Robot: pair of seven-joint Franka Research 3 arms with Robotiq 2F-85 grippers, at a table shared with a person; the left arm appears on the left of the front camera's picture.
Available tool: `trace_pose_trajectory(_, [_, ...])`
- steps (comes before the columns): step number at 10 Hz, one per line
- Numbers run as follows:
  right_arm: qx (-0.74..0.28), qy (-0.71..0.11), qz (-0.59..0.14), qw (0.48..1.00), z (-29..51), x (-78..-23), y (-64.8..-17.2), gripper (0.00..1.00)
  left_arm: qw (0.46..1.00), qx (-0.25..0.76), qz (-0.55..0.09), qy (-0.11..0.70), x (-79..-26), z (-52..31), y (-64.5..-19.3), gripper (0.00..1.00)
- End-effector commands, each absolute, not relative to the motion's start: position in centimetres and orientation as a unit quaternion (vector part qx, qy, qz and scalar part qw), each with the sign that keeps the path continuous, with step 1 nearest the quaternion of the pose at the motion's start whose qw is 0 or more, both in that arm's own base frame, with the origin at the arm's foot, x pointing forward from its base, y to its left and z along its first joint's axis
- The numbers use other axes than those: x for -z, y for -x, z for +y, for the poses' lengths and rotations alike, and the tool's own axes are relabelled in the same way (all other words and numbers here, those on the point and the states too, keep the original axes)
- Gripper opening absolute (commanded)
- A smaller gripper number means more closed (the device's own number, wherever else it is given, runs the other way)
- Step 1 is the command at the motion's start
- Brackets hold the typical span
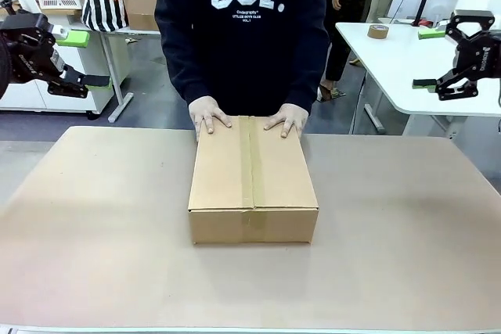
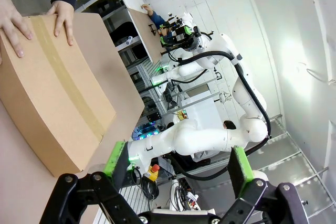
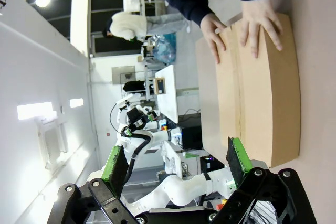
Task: Pack the gift set into the box.
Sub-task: Press and hold the closed box until the human finishes sealing it.
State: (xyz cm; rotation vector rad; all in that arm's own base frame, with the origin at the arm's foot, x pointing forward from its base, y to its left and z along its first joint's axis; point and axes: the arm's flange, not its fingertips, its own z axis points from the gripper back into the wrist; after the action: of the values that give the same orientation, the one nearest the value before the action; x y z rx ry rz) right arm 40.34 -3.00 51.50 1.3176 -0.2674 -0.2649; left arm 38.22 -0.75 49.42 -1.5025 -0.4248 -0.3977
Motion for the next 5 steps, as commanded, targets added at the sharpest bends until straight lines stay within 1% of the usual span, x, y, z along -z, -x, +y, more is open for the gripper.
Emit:
trace_pose_trajectory(1, [0.119,-0.606,-0.128,0.776,-2.98,-51.57,-40.3,1.0,0.685,0.175,-0.193,0.681,-49.63,-0.75,-38.17,1.0])
trace_pose_trajectory(5, [0.119,-0.606,-0.128,0.776,-2.98,-51.57,-40.3,1.0,0.685,0.175,-0.193,0.681,-49.63,-0.75,-38.17,1.0])
